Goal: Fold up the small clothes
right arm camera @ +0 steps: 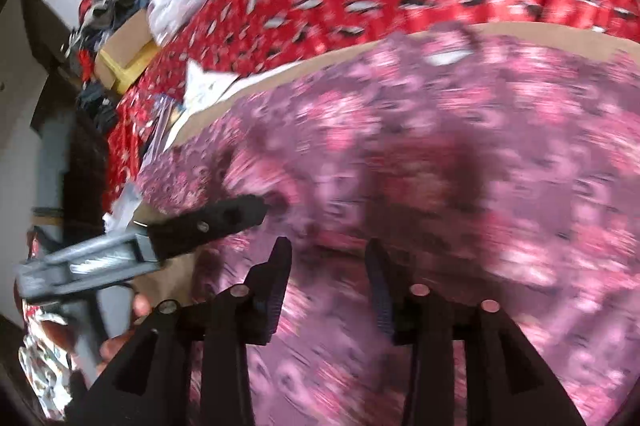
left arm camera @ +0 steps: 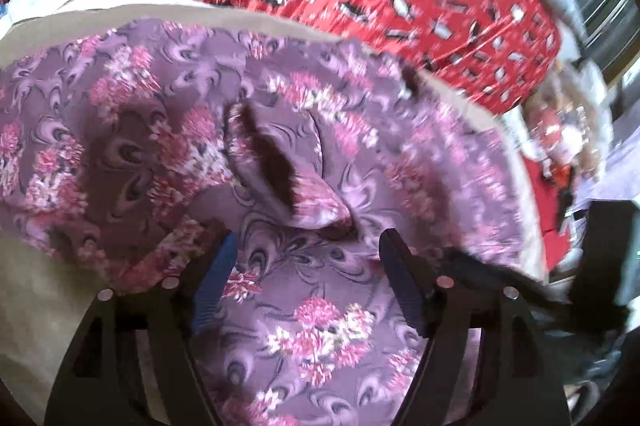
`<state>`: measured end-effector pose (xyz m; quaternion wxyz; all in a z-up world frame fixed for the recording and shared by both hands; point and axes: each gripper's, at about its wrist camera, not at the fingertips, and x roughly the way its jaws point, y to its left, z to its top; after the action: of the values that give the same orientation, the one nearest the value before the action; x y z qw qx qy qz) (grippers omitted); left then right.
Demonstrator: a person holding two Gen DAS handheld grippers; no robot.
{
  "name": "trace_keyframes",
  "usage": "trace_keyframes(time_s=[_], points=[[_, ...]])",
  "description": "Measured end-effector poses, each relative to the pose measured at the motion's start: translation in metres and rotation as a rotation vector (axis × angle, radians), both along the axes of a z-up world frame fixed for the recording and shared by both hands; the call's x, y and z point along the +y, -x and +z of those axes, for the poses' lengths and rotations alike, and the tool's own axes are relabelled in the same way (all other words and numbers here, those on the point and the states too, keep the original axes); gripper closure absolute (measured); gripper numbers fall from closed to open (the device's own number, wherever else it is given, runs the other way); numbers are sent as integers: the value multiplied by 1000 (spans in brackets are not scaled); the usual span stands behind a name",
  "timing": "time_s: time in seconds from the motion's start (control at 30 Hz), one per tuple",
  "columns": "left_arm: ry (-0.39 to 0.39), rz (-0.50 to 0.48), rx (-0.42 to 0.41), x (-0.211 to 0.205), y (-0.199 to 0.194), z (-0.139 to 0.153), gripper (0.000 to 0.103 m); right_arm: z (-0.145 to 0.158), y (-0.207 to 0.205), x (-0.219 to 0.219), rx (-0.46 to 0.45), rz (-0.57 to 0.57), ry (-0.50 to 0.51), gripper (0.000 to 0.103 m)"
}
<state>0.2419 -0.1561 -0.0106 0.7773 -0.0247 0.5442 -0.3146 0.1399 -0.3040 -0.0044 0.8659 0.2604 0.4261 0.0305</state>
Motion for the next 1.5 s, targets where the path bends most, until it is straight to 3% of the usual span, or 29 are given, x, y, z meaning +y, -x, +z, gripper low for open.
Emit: trace_keyframes(time_s=[0.07, 0.13, 0.17, 0.2, 0.23, 0.27, 0.33, 0.4, 0.5, 0.6, 0.67, 0.77, 0.8, 0.83, 0.87, 0.9, 0.93, 1.0, 1.07, 1.2, 1.27, 1.4, 1.5], points=[[7, 25, 17, -7, -3, -7, 30, 4, 15, -20, -4, -45, -2, 61], [5, 91, -19, -11, -6, -7, 30, 9, 35, -44, -15, -108, -5, 61], [17, 133, -47, -10, -7, -5, 35, 11, 47, -58, -25, -148, -5, 61], [22, 170, -74, -9, -9, -3, 74, 14, 58, -71, -36, -189, 0, 61], [30, 193, -96, -6, -10, 1, 97, 16, 68, -82, -47, -232, 8, 60], [53, 224, -113, 0, -12, 6, 98, 19, 76, -95, -56, -283, 15, 57], [117, 317, -168, 22, -14, 20, 98, 22, 93, -126, -66, -395, 15, 53], [79, 368, -215, 37, -18, 28, 98, 18, 106, -157, -65, -501, -5, 51], [92, 371, -148, 46, -28, 17, 98, -2, 106, -189, -27, -582, -58, 51], [67, 346, -107, 42, -32, 6, 98, -32, 84, -197, 39, -567, -129, 52], [59, 334, -102, 40, -33, 3, 98, -41, 66, -193, 50, -498, -154, 97], [13, 367, -85, 49, -36, -4, 87, -23, 70, -185, -52, -525, -65, 98], [-36, 384, -67, 52, -41, -12, 80, -23, 72, -187, -60, -542, -48, 97], [-49, 391, -50, 54, -43, -18, 80, -30, 72, -189, -24, -540, -30, 95], [-17, 397, -31, 59, -45, -20, 80, -44, 65, -190, 70, -521, -21, 95], [16, 414, -16, 66, -46, -18, 80, -49, 65, -190, 105, -516, -21, 95], [22, 431, -23, 71, -46, -16, 80, -39, 69, -186, 78, -547, 15, 87], [20, 459, -42, 76, -45, -11, 80, -14, 71, -173, 26, -599, 124, 86], [44, 478, -27, 84, -43, -7, 80, 5, 63, -152, -73, -543, 118, 77], [100, 477, 38, 113, -54, 5, 80, 8, 5, -87, -63, -301, 76, 72], [90, 489, 27, 138, -67, 16, 79, 2, -29, -41, -50, -175, 61, 73], [31, 596, -39, 208, -91, 38, 52, -5, -85, 38, -67, 2, 38, 73], [-15, 685, -39, 266, -112, 39, 52, -15, -121, 79, -77, 65, -20, 73]])
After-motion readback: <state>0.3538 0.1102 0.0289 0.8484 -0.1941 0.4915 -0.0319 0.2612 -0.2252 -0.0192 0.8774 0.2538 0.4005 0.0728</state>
